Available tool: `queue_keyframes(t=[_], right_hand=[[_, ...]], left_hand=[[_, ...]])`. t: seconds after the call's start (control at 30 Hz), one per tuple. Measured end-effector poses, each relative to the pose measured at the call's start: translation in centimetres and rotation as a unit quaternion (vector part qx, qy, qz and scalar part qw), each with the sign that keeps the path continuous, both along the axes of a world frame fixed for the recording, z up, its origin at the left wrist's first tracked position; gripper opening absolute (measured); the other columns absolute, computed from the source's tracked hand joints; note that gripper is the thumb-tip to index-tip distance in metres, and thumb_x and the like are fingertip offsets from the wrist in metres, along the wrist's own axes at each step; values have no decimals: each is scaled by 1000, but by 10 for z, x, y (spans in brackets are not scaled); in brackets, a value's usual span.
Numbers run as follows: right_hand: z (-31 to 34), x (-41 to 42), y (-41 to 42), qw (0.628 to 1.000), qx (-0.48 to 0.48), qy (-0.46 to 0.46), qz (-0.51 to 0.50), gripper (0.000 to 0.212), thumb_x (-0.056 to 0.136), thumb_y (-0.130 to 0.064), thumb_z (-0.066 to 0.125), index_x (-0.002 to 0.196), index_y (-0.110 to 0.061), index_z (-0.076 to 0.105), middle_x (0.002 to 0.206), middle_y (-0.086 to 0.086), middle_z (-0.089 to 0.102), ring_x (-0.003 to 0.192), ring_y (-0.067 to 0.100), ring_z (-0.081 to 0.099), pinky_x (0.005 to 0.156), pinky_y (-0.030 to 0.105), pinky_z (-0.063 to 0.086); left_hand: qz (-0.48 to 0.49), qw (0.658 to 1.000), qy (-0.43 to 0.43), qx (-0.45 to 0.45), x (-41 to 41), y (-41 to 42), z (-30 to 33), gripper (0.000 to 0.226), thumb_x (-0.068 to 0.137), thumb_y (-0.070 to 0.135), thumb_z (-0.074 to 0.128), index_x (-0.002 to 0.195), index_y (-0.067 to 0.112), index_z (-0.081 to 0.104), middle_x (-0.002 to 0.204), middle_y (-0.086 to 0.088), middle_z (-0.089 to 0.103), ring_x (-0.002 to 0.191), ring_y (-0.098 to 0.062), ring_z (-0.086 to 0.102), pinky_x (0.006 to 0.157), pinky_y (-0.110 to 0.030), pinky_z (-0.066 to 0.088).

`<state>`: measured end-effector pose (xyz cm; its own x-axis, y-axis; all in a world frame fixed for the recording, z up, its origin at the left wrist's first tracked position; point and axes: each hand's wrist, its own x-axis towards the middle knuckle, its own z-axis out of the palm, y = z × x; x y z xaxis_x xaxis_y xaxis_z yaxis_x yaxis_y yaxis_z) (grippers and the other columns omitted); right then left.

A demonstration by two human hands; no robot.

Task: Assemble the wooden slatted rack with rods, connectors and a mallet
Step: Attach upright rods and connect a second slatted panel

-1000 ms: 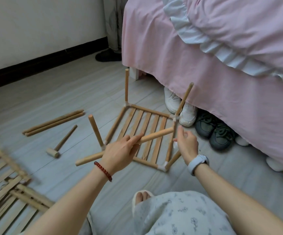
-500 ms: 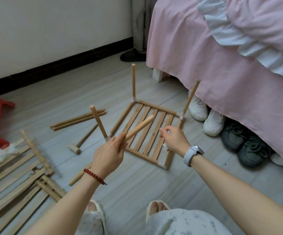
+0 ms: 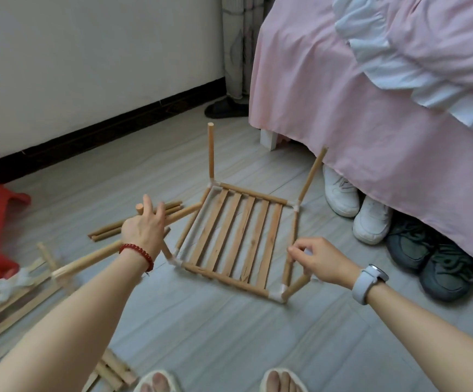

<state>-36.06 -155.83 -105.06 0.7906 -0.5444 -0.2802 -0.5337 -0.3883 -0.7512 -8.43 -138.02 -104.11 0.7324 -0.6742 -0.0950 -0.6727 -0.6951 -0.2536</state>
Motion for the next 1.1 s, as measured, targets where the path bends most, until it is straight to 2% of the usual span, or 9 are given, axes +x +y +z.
queue_keyframes(t=[0.1,0.17,0.33,0.47,0.57,0.63,0.73,0.93,1.1], right_hand=[[7,14,-5,1000,-11,13,13,27,96,-22,49,74,-15,62,65,-11,54,63,4,50,69,27,43],[9,24,-6,1000,-14,10,0,26,97,-23,48,77,-15,63,70,-10,56,66,4,51,69,26,44],[-5,26,-17,980,15,-13,-198,30,95,-20,47,68,-20,61,67,-8,54,76,19,55,75,31,45],[0,37,-6,974,-24,18,-223,29,94,-18,46,76,-7,66,67,5,59,79,29,56,67,30,39],[1,37,0,966,-40,24,-254,29,92,-17,47,81,1,67,85,20,67,86,36,59,69,32,40],[1,31,-1,952,-20,21,-305,26,92,-19,47,84,-7,68,100,17,67,94,34,58,76,31,42],[0,27,-3,930,-8,14,-366,32,95,-23,45,91,-1,68,110,19,65,102,36,56,86,36,43],[6,32,-2,951,-88,125,-269,36,98,-18,38,105,6,64,116,25,59,108,40,52,85,37,41],[16,45,2,940,-206,190,-193,33,92,-8,40,120,-13,57,124,13,56,112,35,53,81,33,40]], left_hand=[[21,1000,-15,-5,11,-13,-1,26,93,2,42,116,10,52,114,-10,48,71,-20,54,56,-29,41],[12,999,-26,26,11,-14,-5,23,95,4,41,110,11,57,101,-5,51,82,-21,61,58,-28,40],[-3,998,15,55,-21,7,-7,20,96,7,44,109,13,58,109,-4,52,91,-21,61,61,-27,37],[15,995,52,80,-35,34,-2,18,93,11,49,108,13,59,107,-4,53,95,-22,61,67,-28,39],[-18,991,54,118,-54,63,0,16,93,19,53,106,14,59,103,-2,51,94,-21,59,66,-29,37],[-40,989,70,122,-64,76,0,16,93,20,53,107,13,59,107,-2,50,91,-21,58,64,-27,38],[-55,992,79,81,-67,84,-3,12,94,15,51,104,13,57,97,-1,41,73,-17,47,60,-25,38],[-47,997,63,-4,-52,84,-20,8,95,14,48,96,15,56,91,2,38,74,-14,39,57,-25,34],[-70,994,49,-65,-30,91,-26,10,95,15,50,87,14,54,81,1,37,61,-14,38,53,-26,31]])
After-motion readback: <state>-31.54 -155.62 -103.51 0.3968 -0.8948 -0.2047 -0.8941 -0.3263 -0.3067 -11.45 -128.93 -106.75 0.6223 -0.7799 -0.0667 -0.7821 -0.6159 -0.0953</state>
